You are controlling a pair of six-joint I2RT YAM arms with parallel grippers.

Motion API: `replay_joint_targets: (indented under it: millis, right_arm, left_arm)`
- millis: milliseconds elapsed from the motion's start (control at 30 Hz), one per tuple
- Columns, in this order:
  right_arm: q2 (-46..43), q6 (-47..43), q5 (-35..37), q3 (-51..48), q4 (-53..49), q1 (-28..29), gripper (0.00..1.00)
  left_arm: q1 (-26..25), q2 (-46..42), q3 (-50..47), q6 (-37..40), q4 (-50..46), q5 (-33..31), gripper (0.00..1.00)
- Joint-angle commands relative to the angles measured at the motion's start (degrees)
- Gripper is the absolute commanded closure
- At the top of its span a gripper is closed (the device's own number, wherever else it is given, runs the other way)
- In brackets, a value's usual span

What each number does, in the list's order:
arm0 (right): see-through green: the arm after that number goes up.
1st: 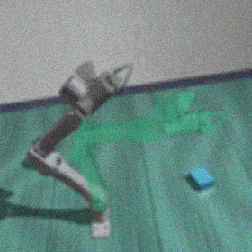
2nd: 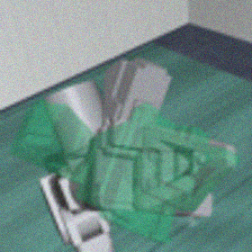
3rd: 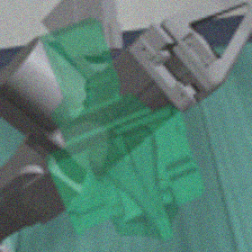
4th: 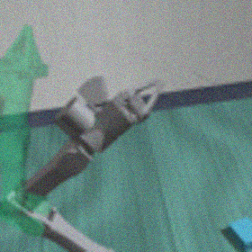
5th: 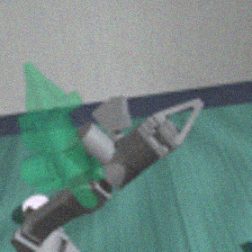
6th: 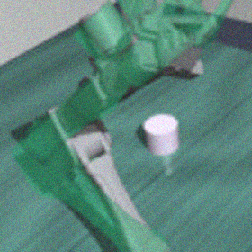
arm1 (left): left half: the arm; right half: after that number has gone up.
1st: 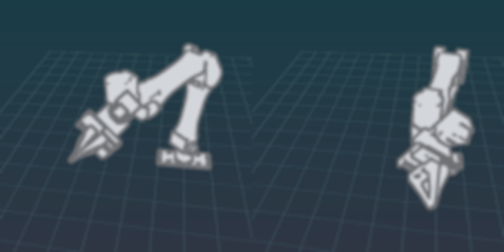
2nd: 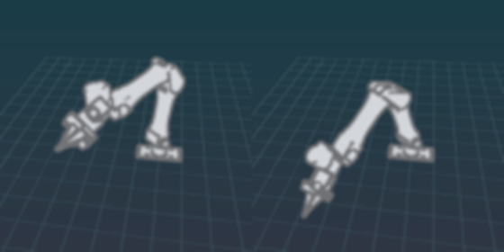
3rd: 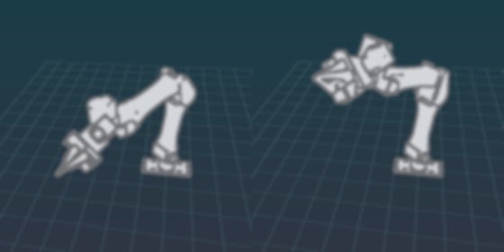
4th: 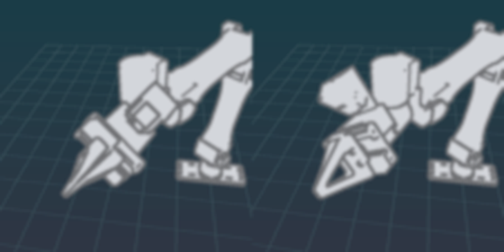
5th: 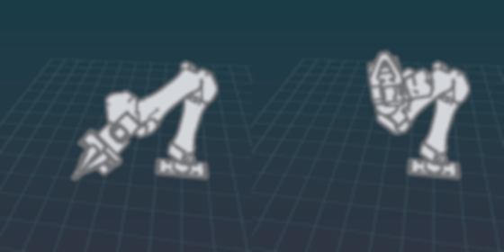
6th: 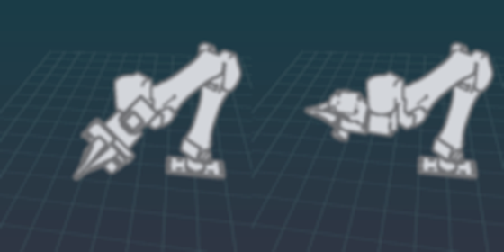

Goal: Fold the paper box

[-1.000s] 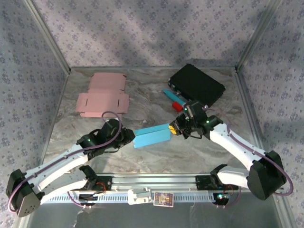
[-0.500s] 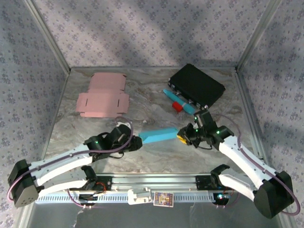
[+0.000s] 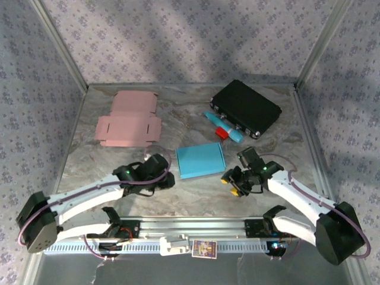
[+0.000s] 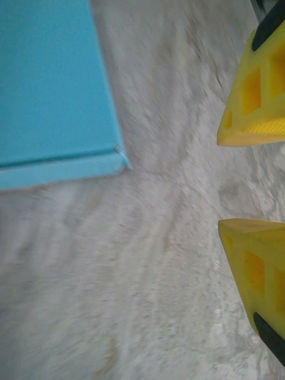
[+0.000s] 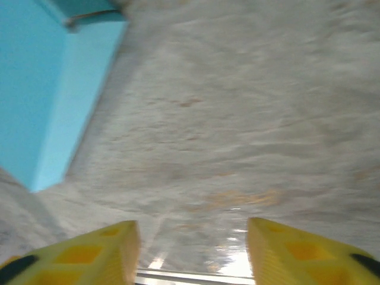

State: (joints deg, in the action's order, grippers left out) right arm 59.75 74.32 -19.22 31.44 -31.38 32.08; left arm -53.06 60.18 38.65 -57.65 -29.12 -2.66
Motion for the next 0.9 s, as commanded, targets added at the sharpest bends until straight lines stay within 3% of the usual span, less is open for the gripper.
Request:
replay_joint_targets:
  millis: [0,167,500,867]
  right_arm:
    - [0.11,12.06,7.75,-0.61,10.60,5.22,0.28]
    - [7.32,29.07,16.32,-3.41,28.27,9.41,0.22]
    - [27.47,33.80,12.70,6.52,36.35,8.55,0.34]
    - [46.14,34.75,9.20,21.46,42.36,3.79,0.50]
  left_arm:
    - [2.55,-3.52,5.26,-0.37,-3.75,-3.98,0.62]
    - [4.65,-8.32,7.67,1.33,-5.02,-8.25,0.61]
    - [6.63,-14.50,9.51,1.94,-14.12,-13.58,0.63]
    - [12.00,-15.63,13.46,5.09,-18.57,-12.42,0.64]
